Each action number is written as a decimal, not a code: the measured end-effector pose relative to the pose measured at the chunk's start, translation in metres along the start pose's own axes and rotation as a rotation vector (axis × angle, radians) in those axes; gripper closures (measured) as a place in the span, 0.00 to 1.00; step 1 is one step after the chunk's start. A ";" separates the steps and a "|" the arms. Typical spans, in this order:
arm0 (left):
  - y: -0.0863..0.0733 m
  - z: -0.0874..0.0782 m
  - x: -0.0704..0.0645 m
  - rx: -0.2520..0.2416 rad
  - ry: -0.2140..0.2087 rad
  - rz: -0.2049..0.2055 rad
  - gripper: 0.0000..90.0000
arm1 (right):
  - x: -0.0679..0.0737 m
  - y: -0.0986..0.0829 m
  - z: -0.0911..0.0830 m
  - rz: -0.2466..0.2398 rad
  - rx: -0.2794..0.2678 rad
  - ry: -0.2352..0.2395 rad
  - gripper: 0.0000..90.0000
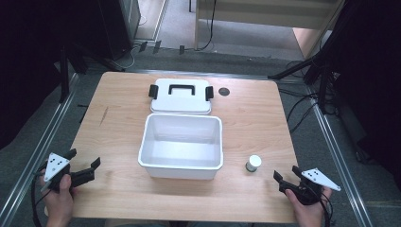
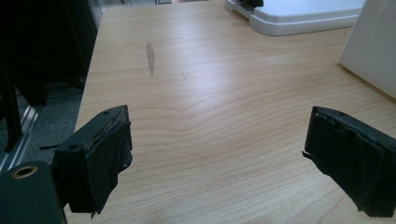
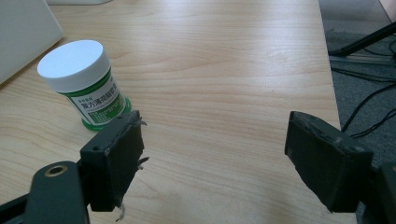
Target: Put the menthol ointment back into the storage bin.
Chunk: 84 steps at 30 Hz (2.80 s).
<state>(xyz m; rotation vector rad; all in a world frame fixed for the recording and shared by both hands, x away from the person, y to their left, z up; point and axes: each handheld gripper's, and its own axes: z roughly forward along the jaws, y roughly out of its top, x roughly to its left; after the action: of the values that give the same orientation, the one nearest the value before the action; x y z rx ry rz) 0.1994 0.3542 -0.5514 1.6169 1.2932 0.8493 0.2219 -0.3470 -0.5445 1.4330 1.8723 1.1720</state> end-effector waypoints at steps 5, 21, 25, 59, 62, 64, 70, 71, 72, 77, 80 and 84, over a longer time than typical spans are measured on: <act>0.000 0.001 0.001 0.002 -0.002 -0.005 0.09 | -0.001 0.002 0.003 0.004 0.020 0.002 0.25; -0.001 -0.003 0.002 -0.008 -0.013 -0.025 0.09 | 0.026 0.026 0.013 -0.141 0.300 -0.032 0.25; -0.001 -0.003 0.002 -0.008 -0.008 -0.018 0.09 | 0.031 0.035 0.017 -0.177 0.385 -0.040 0.24; -0.002 -0.005 0.003 -0.021 -0.009 -0.033 0.09 | 0.061 0.109 0.039 -0.353 0.905 -0.045 0.19; -0.002 -0.005 0.003 -0.020 -0.008 -0.033 0.09 | 0.066 0.114 0.044 -0.372 0.918 -0.028 0.20; -0.002 -0.005 0.003 -0.020 -0.008 -0.033 0.09 | 0.067 0.115 0.045 -0.373 0.922 -0.026 0.20; -0.002 -0.005 0.002 -0.017 -0.009 -0.031 0.09 | 0.073 0.122 0.051 -0.380 0.938 -0.008 0.21; -0.002 -0.005 0.002 -0.015 -0.008 -0.028 0.09 | 0.074 0.123 0.052 -0.383 0.939 -0.003 0.21; -0.002 -0.005 0.002 -0.013 -0.009 -0.023 0.09 | 0.076 0.125 0.053 -0.384 0.946 0.004 0.21; -0.002 -0.005 0.002 -0.015 -0.008 -0.023 0.09 | 0.080 0.129 0.057 -0.371 0.952 0.013 0.21; -0.002 -0.005 0.002 -0.015 -0.007 -0.022 0.09 | 0.084 0.131 0.061 -0.365 0.949 0.024 0.21; -0.002 -0.005 0.002 -0.015 -0.008 -0.024 0.09 | 0.087 0.131 0.065 -0.356 0.957 0.016 0.21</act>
<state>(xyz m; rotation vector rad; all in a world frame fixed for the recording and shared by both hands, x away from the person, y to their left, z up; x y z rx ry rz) 0.1947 0.3575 -0.5515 1.5892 1.2952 0.8353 0.3125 -0.2338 -0.4551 1.3871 2.7146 0.0663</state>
